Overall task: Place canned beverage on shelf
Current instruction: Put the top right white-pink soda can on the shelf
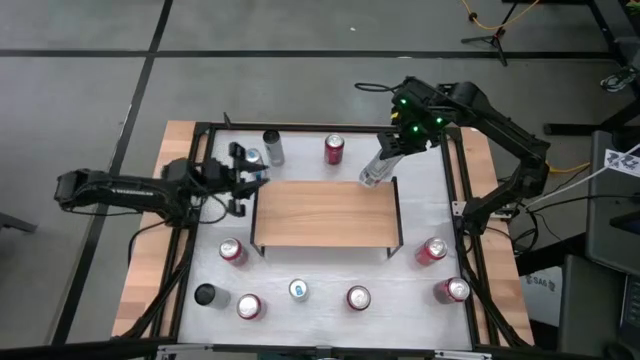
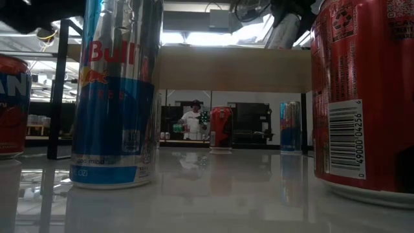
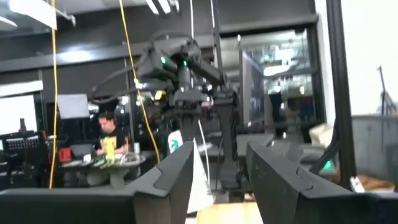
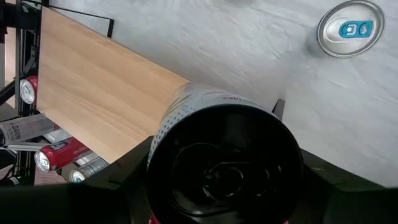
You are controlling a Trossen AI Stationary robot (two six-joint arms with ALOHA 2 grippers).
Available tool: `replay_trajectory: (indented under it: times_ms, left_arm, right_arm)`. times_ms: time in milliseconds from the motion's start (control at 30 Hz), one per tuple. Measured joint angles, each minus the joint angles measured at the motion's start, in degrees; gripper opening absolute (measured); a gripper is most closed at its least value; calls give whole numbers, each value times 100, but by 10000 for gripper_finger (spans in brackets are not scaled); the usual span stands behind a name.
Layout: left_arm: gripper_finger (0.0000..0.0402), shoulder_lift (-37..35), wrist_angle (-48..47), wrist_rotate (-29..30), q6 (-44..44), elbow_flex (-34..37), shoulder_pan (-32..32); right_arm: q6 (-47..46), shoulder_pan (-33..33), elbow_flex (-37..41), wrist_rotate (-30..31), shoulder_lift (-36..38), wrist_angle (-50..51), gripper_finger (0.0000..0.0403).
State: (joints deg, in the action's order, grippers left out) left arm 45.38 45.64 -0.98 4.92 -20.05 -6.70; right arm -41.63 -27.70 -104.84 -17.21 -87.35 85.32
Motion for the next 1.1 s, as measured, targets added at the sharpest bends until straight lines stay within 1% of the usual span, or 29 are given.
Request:
replay_trajectory:
  times_ms: [133, 267, 533, 833, 1100]
  left_arm:
    - [144, 794, 0, 2, 22, -532, -2]
    - [144, 1374, 5, 3, 20, -1005, -2]
    - [144, 2119, 45, 8, 20, -1660, -2]
    - [144, 3299, 32, 8, -24, -2381, -2]
    - [144, 4077, 34, 7, -24, -2962, -2]
  right_arm:
    - [4, 0, 0, 0, 0, 4, 253]
    - [7, 0, 0, 0, 0, 4, 253]
    - [5, 0, 0, 0, 2, 4, 253]
    - [-13, 0, 0, 0, 4, 4, 253]
    - [-44, 0, 0, 0, 7, 10, 253]
